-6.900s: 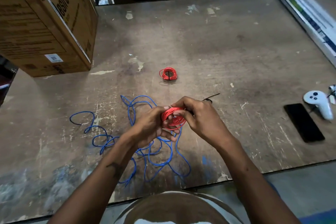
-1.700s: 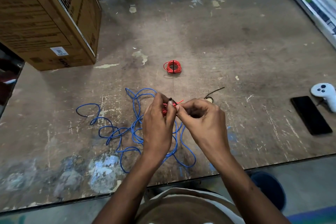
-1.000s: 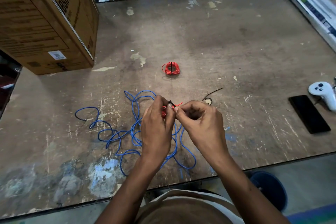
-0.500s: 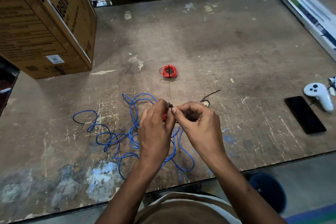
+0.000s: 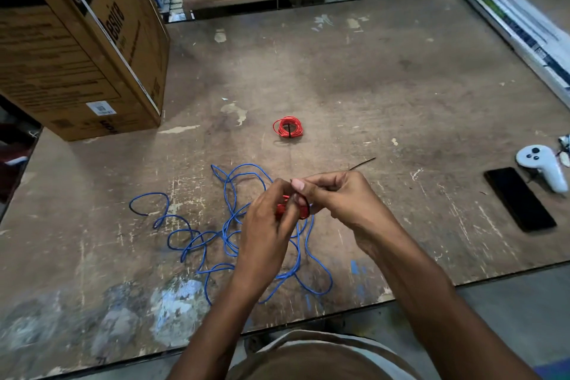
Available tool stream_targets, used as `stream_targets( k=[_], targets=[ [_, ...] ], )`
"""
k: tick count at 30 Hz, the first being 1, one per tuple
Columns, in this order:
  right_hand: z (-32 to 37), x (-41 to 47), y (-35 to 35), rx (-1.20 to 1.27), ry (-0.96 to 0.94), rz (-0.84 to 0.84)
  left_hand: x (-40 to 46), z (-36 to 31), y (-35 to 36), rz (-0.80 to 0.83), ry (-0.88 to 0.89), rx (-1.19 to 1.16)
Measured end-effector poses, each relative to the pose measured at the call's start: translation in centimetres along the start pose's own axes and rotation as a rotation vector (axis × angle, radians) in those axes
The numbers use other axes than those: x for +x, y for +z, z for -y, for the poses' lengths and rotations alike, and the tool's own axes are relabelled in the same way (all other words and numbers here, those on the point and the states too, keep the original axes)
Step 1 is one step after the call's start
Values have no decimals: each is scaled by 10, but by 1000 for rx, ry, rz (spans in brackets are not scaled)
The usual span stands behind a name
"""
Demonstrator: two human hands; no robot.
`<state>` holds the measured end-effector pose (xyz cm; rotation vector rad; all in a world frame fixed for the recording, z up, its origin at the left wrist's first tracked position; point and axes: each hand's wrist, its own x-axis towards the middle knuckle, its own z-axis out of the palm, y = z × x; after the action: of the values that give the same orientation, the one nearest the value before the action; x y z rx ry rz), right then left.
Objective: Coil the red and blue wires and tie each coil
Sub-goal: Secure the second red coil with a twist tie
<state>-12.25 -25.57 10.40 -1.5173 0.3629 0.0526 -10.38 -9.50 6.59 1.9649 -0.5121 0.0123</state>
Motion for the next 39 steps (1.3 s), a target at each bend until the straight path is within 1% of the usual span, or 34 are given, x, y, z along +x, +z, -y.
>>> stream_targets(
  k=[2, 5, 9, 12, 17, 19, 22, 24, 26, 27, 30, 31, 33, 36, 38, 39],
  targets=[
    [4, 5, -3, -48, 39, 37, -1, -2, 0, -8, -11, 3],
    [7, 13, -6, -50, 89, 47, -2, -4, -1, 4, -38, -50],
    [6, 19, -5, -98, 86, 62, -6, -6, 0, 34, -62, -134],
    [3, 22, -4, -111, 97, 101, -5, 1, -2, 55, -61, -151],
    [-1, 27, -5, -155, 129, 123, -16, 4, 1, 154, -33, -140],
    [-5, 29, -4, -168, 115, 100, -19, 7, 4, 156, -56, -175],
    [-13, 30, 3, -92, 104, 7, -19, 9, 2, 148, -83, -252],
    [-17, 30, 10, -62, 64, -44, -18, 8, 0, 132, -94, -307],
    [-18, 29, 13, -66, 30, -56, -18, 8, -1, 116, -120, -334],
    [-16, 28, 11, -71, 33, -30, -19, 8, -1, 103, -130, -341],
    [-6, 22, -1, -130, 117, 139, -18, 11, -3, 72, -145, -328],
    [-3, 20, -3, -127, 131, 166, -18, 12, -4, 71, -147, -323],
    [-2, 20, -4, -121, 129, 150, -16, 14, -4, 74, -143, -319],
    [-5, 22, -5, -225, 140, 150, -17, 15, -5, 93, -135, -312],
    [-8, 22, -4, -209, 129, 157, -19, 16, -5, 103, -144, -321],
    [-9, 21, -2, -163, 111, 142, -19, 16, -5, 99, -154, -329]
  ],
)
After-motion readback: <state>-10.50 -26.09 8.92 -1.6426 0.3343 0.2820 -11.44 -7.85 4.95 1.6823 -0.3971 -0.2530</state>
